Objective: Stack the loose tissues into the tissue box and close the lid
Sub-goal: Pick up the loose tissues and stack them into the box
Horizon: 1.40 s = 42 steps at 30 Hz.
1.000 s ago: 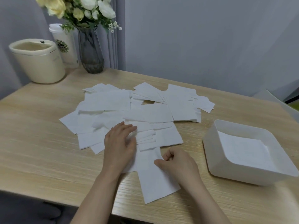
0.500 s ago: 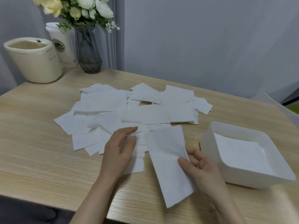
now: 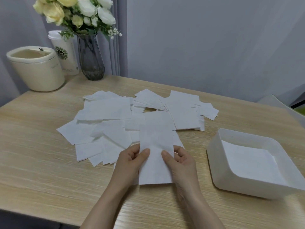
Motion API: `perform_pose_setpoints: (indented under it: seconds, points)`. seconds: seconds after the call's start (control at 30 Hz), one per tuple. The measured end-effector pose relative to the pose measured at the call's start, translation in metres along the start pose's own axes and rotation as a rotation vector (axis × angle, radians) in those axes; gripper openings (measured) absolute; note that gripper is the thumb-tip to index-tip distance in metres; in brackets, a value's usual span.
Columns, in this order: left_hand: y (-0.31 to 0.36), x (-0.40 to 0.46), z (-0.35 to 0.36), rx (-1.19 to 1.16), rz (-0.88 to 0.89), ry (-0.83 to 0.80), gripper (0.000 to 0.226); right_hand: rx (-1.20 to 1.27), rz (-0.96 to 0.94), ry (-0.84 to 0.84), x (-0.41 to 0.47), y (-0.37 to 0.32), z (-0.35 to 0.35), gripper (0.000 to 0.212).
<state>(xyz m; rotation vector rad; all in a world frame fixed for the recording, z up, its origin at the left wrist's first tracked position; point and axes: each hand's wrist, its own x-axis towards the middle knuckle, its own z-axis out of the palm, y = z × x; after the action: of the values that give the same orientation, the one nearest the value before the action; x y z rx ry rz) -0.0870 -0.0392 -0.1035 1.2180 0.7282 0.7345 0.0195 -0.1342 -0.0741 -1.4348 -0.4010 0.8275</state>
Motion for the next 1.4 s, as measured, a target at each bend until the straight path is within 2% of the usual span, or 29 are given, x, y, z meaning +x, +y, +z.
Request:
perform_pose_setpoints:
  seconds: [0.13, 0.23, 0.33, 0.43, 0.67, 0.87, 0.93, 1.03, 1.17, 1.3, 1.4]
  points:
    - [0.001, 0.001, -0.001, -0.05, -0.03, 0.083, 0.02, -0.104, -0.046, 0.01, 0.009, 0.002, -0.002, 0.011]
    - [0.003, 0.002, -0.004, -0.089, -0.026, 0.169, 0.022, -0.386, -0.147, 0.141, 0.023, 0.004, -0.017, 0.017]
    - [0.004, 0.003, -0.006, -0.1, -0.018, 0.241, 0.025, -0.818, -0.155, 0.207, 0.034, 0.0, -0.03, 0.042]
    - [0.003, 0.004, -0.008, -0.099, -0.012, 0.289, 0.025, -1.016, -0.081, 0.189, 0.041, -0.004, -0.03, 0.058]
    - [0.002, 0.003, -0.01, -0.081, -0.027, 0.311, 0.024, -0.925, -0.021, 0.133, 0.035, -0.002, -0.027, 0.033]
    - [0.003, 0.003, -0.009, -0.097, -0.013, 0.32, 0.024, -0.886, -0.016, 0.044, 0.004, -0.003, -0.037, 0.055]
    - [0.003, 0.003, -0.009, -0.101, -0.005, 0.326, 0.023, -0.947, 0.023, 0.008, -0.004, -0.004, -0.04, 0.053]
    - [0.002, 0.002, -0.01, -0.087, 0.001, 0.34, 0.024, -1.167, 0.042, 0.005, -0.005, -0.007, -0.045, 0.077]
    - [0.001, 0.002, -0.012, -0.013, 0.01, 0.375, 0.026, -1.266, -0.097, 0.088, 0.006, -0.014, -0.045, 0.062]
    - [0.0, 0.001, -0.015, 0.006, 0.005, 0.4, 0.028, -1.203, -0.172, -0.033, 0.025, -0.013, -0.039, 0.056]
    - [0.002, 0.0, -0.016, 0.009, -0.001, 0.405, 0.03, -1.202, -0.199, -0.049, 0.035, -0.009, -0.034, 0.054]
